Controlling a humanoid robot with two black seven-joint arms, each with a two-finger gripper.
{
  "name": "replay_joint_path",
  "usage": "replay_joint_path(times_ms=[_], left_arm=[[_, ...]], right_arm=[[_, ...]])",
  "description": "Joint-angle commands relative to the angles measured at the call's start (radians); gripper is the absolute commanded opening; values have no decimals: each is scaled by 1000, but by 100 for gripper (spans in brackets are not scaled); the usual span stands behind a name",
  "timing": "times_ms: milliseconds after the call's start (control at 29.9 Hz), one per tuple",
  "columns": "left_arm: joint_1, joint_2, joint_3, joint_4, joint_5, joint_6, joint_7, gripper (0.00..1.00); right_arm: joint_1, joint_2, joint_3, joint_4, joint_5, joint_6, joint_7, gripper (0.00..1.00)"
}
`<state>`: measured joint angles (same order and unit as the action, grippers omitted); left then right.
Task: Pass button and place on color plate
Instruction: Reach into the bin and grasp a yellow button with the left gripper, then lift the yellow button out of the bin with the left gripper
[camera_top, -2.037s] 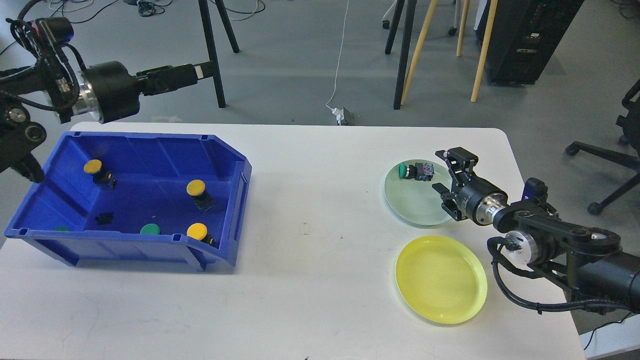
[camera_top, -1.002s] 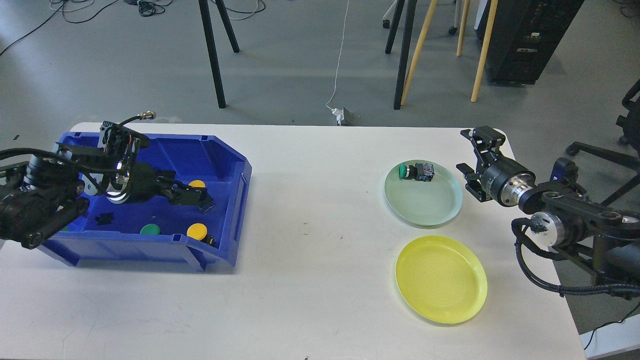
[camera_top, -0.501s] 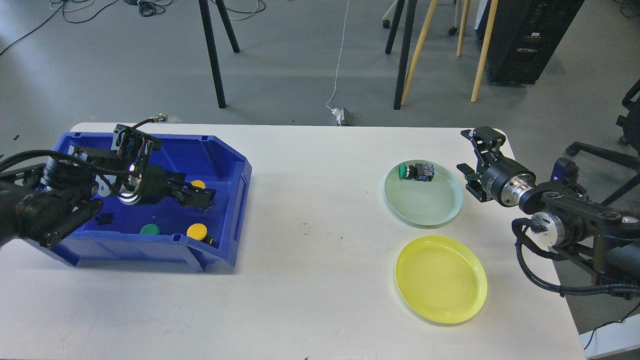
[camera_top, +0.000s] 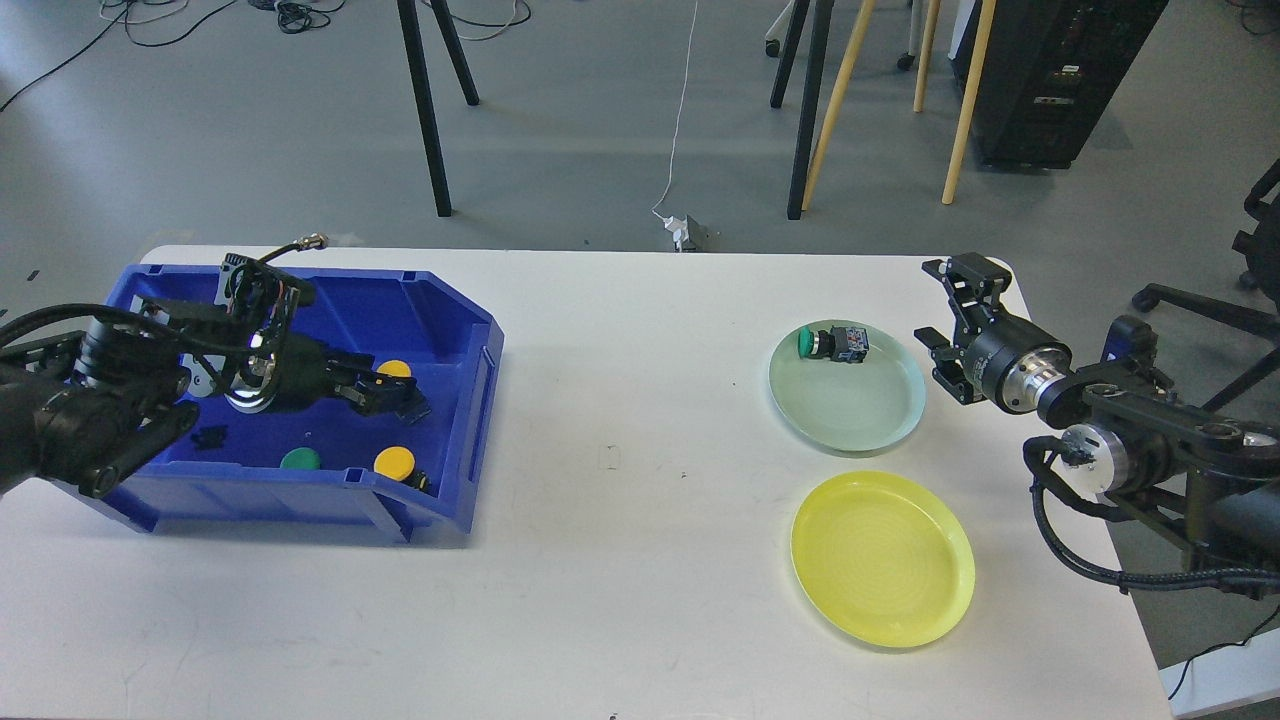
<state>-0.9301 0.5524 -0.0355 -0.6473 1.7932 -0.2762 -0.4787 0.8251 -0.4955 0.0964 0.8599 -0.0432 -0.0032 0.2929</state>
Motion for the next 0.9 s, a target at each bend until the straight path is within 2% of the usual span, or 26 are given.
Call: replay_joint_path(times_ms=[0, 134, 301, 634, 868], left_arm=[[1, 0, 5, 0, 0, 0, -4, 39], [-1, 0, 13, -5, -1, 0, -8, 30], [-7, 35, 0, -47, -12, 3, -10, 31], [-3, 323, -36, -313, -18, 12, -10, 31], [-9, 490, -144, -512, -113, -11, -10, 31]], right_arm=[[0, 0, -1, -2, -1, 0, -1, 84], [0, 0, -1, -4, -1, 0, -1, 84], [0, 2, -1, -5, -1, 0, -1, 84], [9, 8, -1, -4, -1, -1, -8, 84], [37, 15, -6, 8, -3, -1, -9, 84]])
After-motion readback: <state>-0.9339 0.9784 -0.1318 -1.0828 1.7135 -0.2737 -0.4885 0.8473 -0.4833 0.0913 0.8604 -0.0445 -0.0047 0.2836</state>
